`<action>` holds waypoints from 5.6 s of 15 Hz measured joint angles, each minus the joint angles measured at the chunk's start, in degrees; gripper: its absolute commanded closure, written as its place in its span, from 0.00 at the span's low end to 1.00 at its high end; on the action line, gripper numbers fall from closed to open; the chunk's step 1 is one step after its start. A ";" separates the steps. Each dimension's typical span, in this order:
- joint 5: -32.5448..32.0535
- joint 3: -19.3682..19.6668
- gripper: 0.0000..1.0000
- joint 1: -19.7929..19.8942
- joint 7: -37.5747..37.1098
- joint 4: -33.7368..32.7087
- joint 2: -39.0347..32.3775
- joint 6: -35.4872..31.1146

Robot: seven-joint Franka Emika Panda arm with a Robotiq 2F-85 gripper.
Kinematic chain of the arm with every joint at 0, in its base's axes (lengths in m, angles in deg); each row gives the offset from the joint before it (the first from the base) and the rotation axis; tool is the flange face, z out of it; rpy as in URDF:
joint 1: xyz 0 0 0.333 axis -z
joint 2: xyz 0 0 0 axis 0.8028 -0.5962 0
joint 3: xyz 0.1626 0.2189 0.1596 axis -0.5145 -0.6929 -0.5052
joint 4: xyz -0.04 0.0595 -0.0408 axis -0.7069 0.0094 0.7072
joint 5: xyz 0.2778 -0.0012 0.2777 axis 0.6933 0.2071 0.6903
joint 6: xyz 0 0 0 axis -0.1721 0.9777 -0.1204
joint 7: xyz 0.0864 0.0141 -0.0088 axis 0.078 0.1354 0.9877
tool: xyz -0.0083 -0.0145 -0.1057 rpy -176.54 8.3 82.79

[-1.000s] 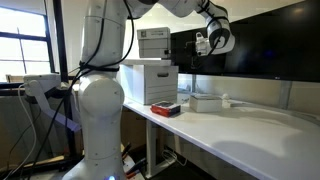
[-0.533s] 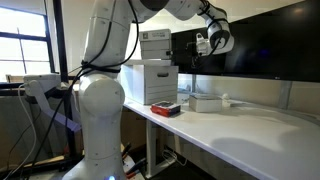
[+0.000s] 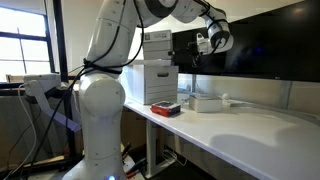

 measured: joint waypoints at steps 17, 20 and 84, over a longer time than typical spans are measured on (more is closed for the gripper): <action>1.63 -3.59 0.42 -1.56 -8.59 -5.86 -2.72 4.39; 4.18 -3.64 0.42 -2.09 -8.68 -5.88 -2.69 3.21; 12.59 -0.54 0.00 -1.87 -9.90 0.66 0.81 -16.87</action>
